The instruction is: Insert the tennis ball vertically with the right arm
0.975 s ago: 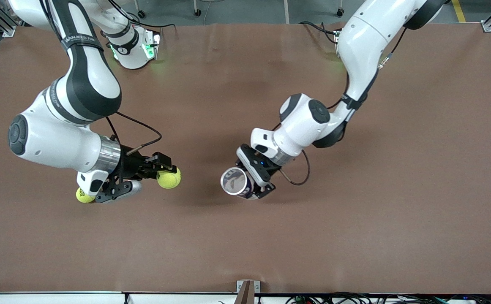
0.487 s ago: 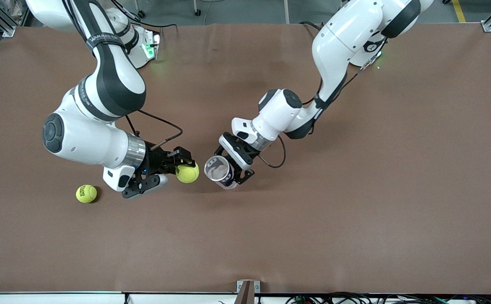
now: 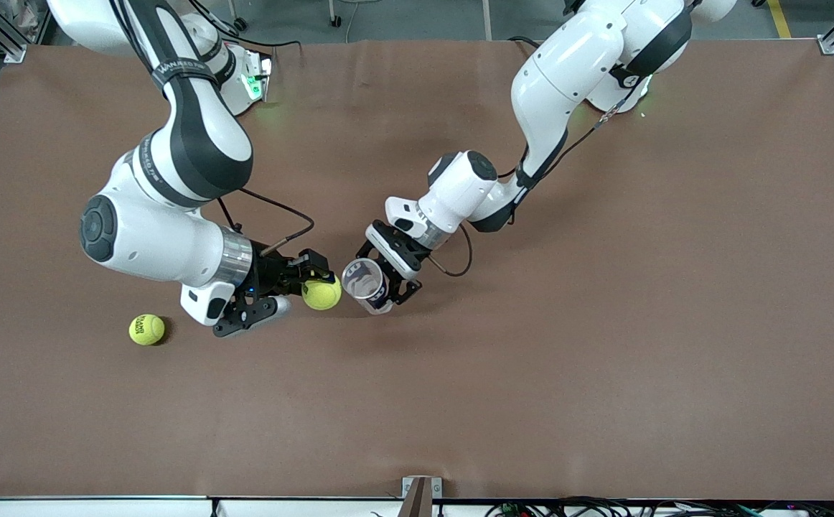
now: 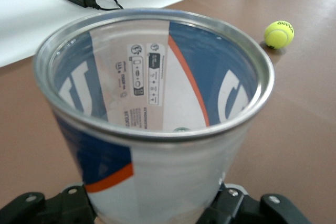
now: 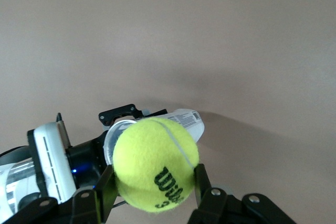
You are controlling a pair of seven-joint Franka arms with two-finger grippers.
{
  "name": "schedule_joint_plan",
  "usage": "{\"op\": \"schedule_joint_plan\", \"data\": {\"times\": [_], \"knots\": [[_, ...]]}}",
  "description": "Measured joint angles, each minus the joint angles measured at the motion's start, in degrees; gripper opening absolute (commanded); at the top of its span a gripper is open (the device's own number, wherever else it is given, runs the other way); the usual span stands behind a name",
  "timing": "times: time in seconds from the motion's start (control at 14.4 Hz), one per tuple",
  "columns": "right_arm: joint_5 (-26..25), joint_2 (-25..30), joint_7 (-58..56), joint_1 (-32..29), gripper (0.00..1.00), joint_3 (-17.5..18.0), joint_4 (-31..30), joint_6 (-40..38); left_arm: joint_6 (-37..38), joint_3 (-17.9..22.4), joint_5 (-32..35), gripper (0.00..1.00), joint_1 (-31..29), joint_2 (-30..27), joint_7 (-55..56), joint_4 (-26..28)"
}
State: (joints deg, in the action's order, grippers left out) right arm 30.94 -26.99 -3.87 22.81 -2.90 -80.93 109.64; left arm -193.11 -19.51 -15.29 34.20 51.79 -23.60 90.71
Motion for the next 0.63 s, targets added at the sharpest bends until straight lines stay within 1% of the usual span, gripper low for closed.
{"op": "schedule_joint_plan", "data": {"times": [0.28,0.63], "knots": [[0.0,-0.3,0.0,1.9,0.02,0.0,0.0,-4.8,-0.2,0.0,-0.1,0.77,0.7,0.8,0.0,0.0],[0.0,-0.6,0.0,3.0,0.02,0.0,-0.9,-5.3,-0.3,0.0,-0.1,0.77,1.2,1.3,0.0,0.0]]}}
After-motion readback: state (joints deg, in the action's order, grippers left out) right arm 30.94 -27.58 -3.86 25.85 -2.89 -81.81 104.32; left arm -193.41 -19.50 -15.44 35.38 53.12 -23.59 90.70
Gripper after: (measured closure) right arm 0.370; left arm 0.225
